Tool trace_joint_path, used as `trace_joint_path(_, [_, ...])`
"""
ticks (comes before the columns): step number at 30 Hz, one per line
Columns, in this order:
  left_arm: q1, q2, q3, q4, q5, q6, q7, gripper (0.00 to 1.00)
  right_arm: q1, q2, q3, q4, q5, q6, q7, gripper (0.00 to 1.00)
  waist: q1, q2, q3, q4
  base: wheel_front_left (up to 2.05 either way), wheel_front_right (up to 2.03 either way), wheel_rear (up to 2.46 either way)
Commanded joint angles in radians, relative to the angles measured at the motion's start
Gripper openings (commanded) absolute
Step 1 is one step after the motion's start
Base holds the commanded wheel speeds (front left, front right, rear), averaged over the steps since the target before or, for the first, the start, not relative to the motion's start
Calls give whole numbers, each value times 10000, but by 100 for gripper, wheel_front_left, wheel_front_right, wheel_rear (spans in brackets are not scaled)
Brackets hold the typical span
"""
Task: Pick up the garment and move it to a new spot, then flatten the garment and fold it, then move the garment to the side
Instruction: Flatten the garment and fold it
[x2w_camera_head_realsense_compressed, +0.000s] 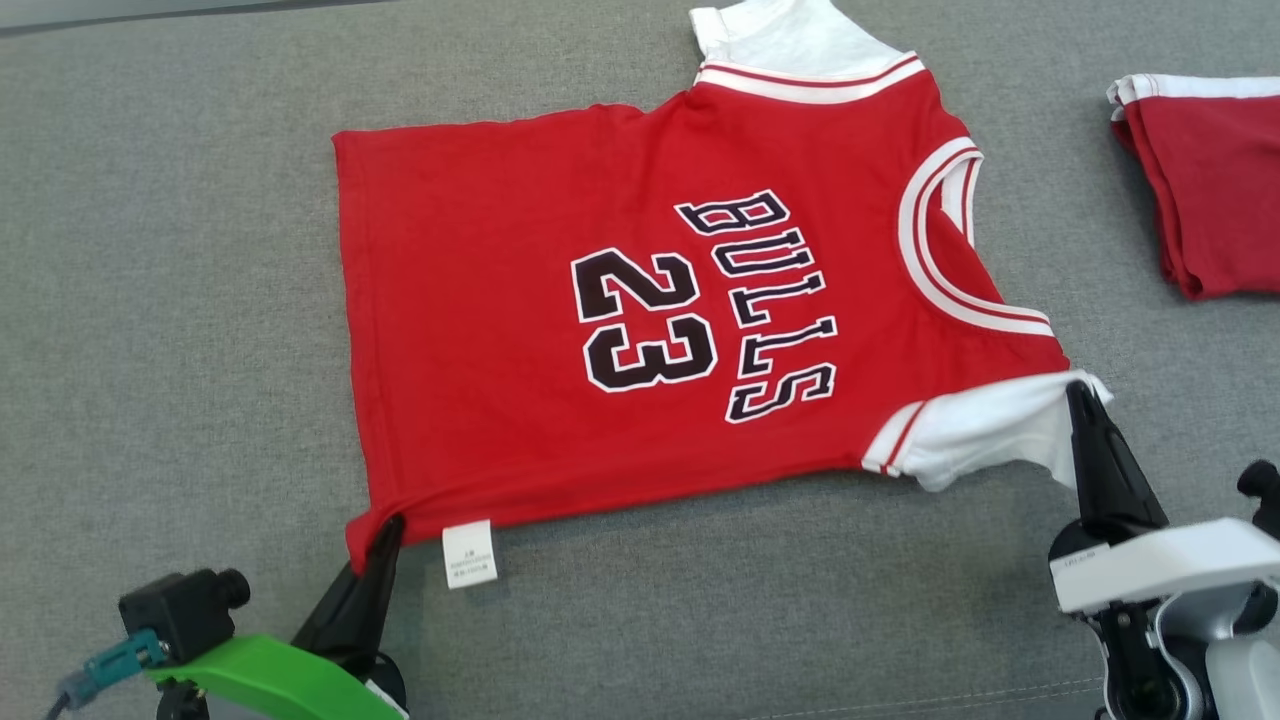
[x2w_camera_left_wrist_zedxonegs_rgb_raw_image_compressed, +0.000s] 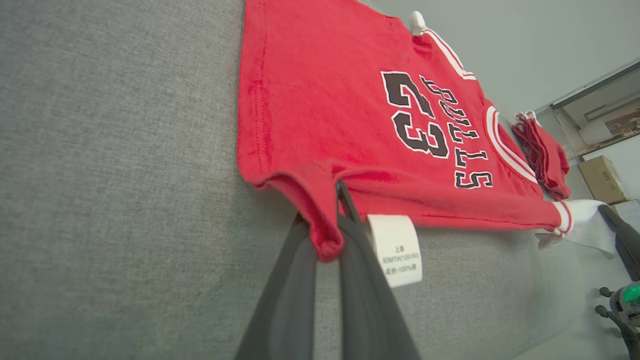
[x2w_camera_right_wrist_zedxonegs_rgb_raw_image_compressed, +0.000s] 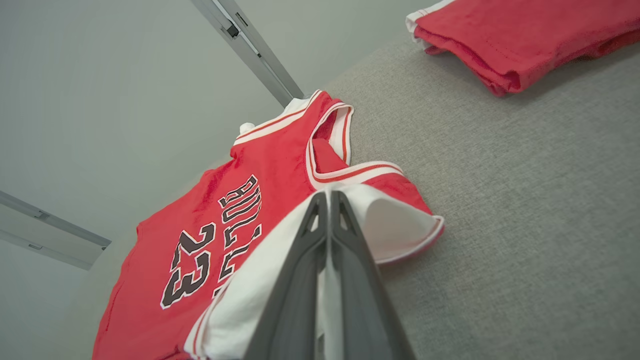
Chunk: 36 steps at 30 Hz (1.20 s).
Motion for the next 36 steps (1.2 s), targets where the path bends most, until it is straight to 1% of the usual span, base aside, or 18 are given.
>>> trace_joint_path(1, [-235, 116, 84, -66, -135, 142, 194, 0, -329, -10, -34, 156, -124, -16, 117, 0, 1, 8, 24, -38, 0, 0, 0])
trace_joint_path(5, [-916, 357, 279, -90, -369, 420, 896, 0, -1496, -5, -32, 879, -622, -16, 598, 0, 1, 8, 166, -71, 0, 0, 0])
trace_joint_path(7, [-1413, 655, 214, 119, 32, 542, 1225, 0, -2095, -3, 4, 1376, -852, -16, 788, 0, 1, 8, 259, -47, 0, 0, 0])
trace_joint_path(8, [-1698, 704, 67, 249, 119, 558, 1422, 0, -2384, -2, 73, 1626, -989, -16, 874, 0, 1, 8, 295, -10, 0, 0, 0])
trace_joint_path(11, [-2640, 694, -345, 776, 348, 524, 2108, 0, -3220, -92, 266, 2464, -1371, -14, 1097, 0, 1, 8, 413, 111, 0, 0, 0])
trace_joint_path(14, [-3527, 506, -715, 1498, 420, 434, 2722, 0, -4065, -218, 455, 3329, -1678, -13, 1162, 0, 1, 8, 503, 183, 0, 0, 0])
trace_joint_path(16, [-4030, 450, -851, 2024, 549, 396, 2885, 0, -4540, -311, 574, 3860, -1935, -13, 1105, 0, 1, 8, 549, 199, 0, 0, 0])
trace_joint_path(20, [-4690, 266, -911, 2821, 531, 233, 2862, 0, -5307, -398, 839, 4702, -2181, -13, 784, 0, 1, 8, 653, 172, 0, 0, 0])
trace_joint_path(21, [-4829, 265, -865, 2979, 571, 183, 2771, 13, -5450, -392, 883, 4864, -2198, -13, 653, 0, 1, 8, 680, 161, 0, 0, 0])
trace_joint_path(22, [-4829, 265, -865, 2979, 571, 183, 2771, 13, -5450, -392, 883, 4864, -2198, -13, 653, 0, 1, 8, 680, 161, 0, 0, 0])
trace_joint_path(23, [-4925, 253, -836, 3144, 603, 142, 2684, 23, -5548, -402, 920, 5021, -2211, -13, 524, 0, 1, 8, 697, 154, 0, 0, 0])
trace_joint_path(24, [-4983, 221, -816, 3293, 603, 76, 2591, 30, -5626, -438, 936, 5139, -2264, -13, 364, 0, 1, 8, 706, 156, 0, 0, 0])
trace_joint_path(25, [-5027, 183, -774, 3397, 594, 64, 2462, 92, -5695, -455, 918, 5208, -2285, -13, 94, 0, 1, 8, 709, 155, 0, 0, 0])
trace_joint_path(26, [-5062, 184, -750, 3535, 614, 7, 2382, 100, -5735, -475, 872, 5279, -2353, -13, -195, 34, 1, 8, 704, 148, 0, 0, 0])
trace_joint_path(27, [-5049, 192, -742, 3628, 619, -39, 2302, 100, -5735, -503, 859, 5359, -2434, -13, -447, 99, 1, 8, 691, 137, 0, 0, 0])
trace_joint_path(31, [-4553, 310, -693, 3613, 486, -206, 2057, 100, -5448, -549, 776, 5459, -2506, -13, -1077, 100, 1, 8, 596, 89, 0, 0, 0])
trace_joint_path(33, [-4222, 377, -556, 3407, 355, -214, 1881, 100, -5154, -615, 724, 5204, -2435, -13, -1283, 100, 1, 8, 540, 69, 0, 0, 0])
trace_joint_path(36, [-3520, 472, -244, 2828, 158, -67, 1567, 100, -4502, -779, 645, 4557, -2395, -13, -1417, 100, 1, 8, 463, 34, 0, 0, 0])
